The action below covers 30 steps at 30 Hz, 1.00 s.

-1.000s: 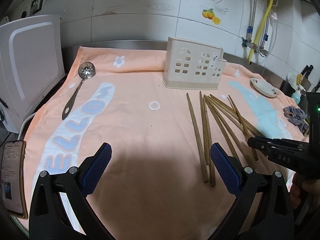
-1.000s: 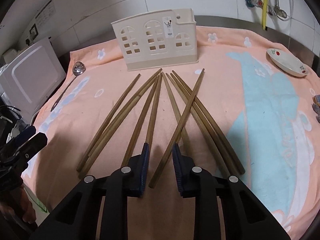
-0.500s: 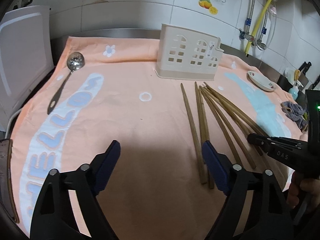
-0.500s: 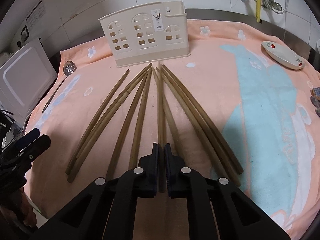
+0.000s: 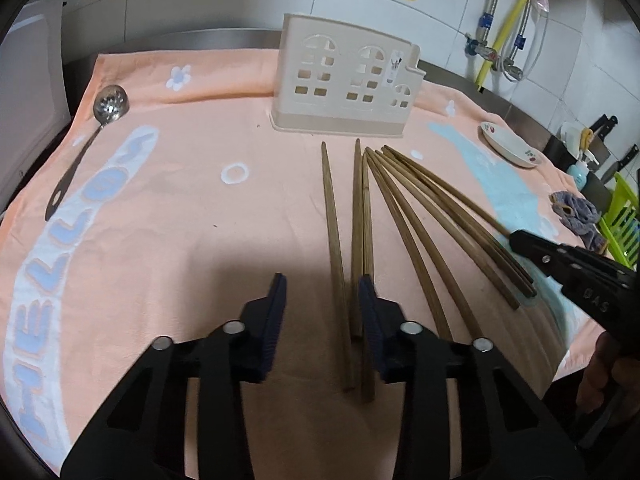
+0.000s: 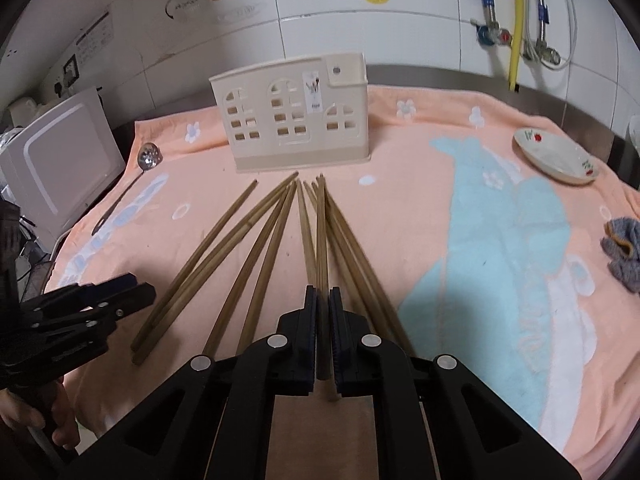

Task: Organize utensils
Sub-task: 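Close the left tool on a wooden chopstick while the right tool closes on another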

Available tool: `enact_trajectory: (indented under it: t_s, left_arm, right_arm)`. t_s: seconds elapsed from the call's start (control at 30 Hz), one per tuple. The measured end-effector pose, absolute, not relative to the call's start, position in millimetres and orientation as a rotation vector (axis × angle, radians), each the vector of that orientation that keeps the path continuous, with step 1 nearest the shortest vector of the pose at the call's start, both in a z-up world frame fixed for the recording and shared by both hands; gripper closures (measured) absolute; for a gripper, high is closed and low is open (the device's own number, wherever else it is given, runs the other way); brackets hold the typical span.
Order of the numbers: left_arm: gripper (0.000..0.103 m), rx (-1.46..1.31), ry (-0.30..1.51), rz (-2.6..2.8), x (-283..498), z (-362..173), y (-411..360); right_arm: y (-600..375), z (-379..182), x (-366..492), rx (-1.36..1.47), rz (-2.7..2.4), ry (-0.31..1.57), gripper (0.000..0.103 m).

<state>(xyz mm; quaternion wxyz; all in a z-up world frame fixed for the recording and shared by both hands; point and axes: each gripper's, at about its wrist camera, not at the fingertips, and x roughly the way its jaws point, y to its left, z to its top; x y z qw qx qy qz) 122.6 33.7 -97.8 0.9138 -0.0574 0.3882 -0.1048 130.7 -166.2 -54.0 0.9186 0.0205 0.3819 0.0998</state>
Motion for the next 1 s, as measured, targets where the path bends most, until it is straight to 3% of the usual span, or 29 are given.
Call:
enact_trajectory:
  t_s: [0.13,0.33,1.0]
  left_arm:
    - [0.082,-0.127,0.814,-0.199,126.0,-99.6,29.2]
    - [0.087,-0.120,0.839,-0.190,132.2,-102.5,22.5]
    - [0.089,-0.075,0.884,-0.140,141.4,-107.0,14.9]
  right_arm:
    - [-169.0,-49.2,130.0,0.022,0.222,0.761,0.097]
    - [-173.2,-45.1,130.9,0.015,0.243,0.745,0.097]
    - [-178.8,-35.0,141.2,-0.015,0.284,0.741,0.096]
